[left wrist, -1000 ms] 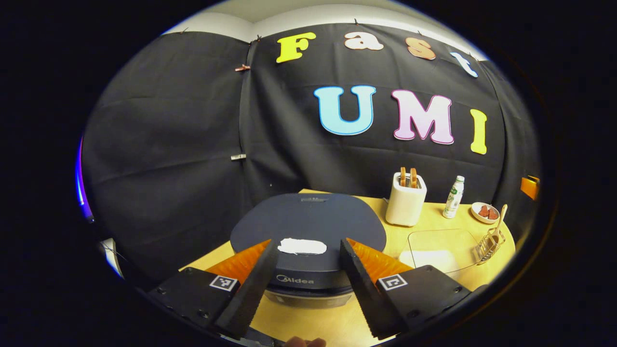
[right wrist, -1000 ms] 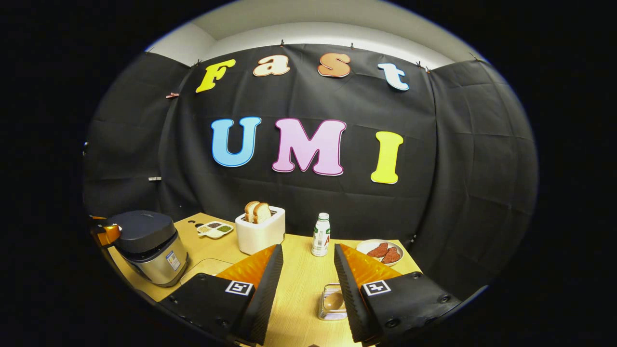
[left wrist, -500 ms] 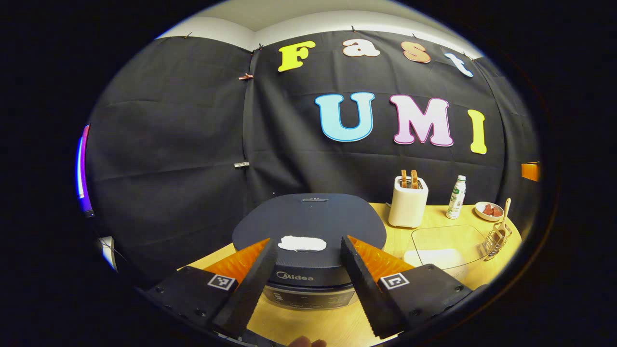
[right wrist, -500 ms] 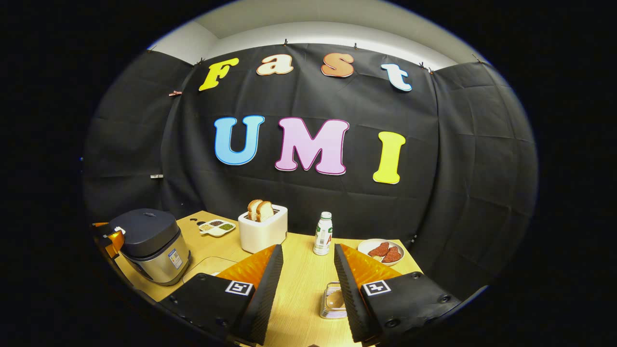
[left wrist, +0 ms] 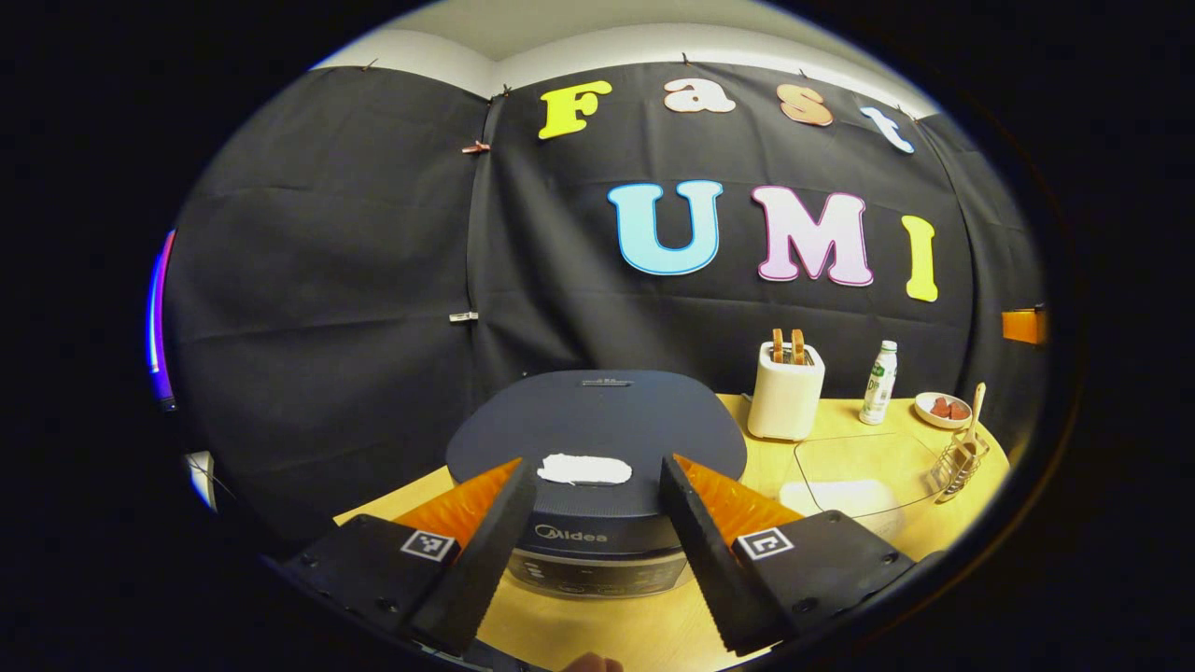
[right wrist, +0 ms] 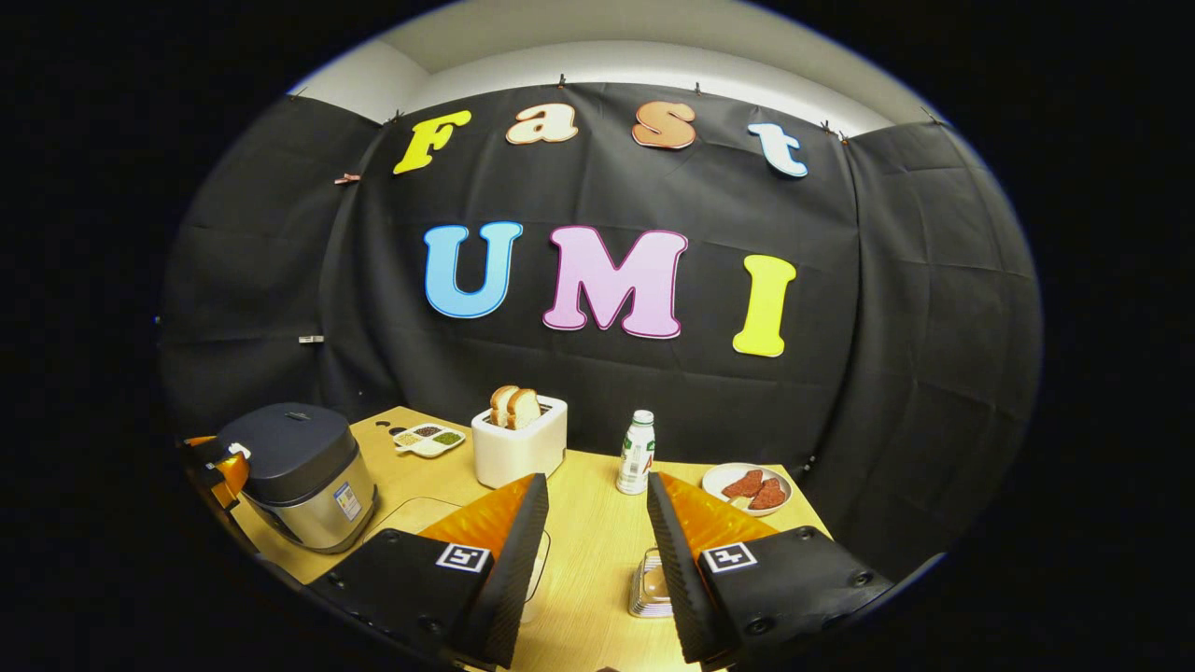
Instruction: Close the left gripper, press the button to open the rice cooker; take a wooden spoon from the chopstick holder with the right hand, scoop a spoonful of rice and pour it into the rice cooker, then put the wooden spoon back into the chopstick holder.
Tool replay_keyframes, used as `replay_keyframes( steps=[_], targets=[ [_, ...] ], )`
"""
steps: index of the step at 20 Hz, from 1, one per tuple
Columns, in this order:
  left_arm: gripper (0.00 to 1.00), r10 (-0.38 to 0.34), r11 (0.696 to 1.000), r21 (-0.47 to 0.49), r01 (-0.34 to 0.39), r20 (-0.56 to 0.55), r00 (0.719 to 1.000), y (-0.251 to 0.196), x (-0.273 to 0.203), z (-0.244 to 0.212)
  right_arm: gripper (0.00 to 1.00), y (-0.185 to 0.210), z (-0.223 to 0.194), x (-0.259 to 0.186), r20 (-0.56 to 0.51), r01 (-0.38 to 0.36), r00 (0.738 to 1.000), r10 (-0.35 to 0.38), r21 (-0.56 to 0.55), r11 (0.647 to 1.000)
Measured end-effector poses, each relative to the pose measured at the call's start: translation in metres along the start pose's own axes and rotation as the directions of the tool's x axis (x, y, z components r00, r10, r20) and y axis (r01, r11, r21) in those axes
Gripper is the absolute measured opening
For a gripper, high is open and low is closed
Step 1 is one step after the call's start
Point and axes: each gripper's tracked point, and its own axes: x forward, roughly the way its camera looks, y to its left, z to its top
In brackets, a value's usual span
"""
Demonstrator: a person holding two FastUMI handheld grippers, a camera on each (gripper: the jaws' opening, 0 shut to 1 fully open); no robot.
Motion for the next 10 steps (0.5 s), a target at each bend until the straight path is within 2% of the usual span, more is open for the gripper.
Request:
replay_keyframes(
  steps=[10],
  targets=[
    [0.95,0.007,1.0,0.005,-0.007,0.02,1.0,-0.0005,-0.0002,0.0011,0.67,0.0013,-0.0008,0.0017,-0.001,-0.003,1.0,0.003,0.002,1.0]
  ],
)
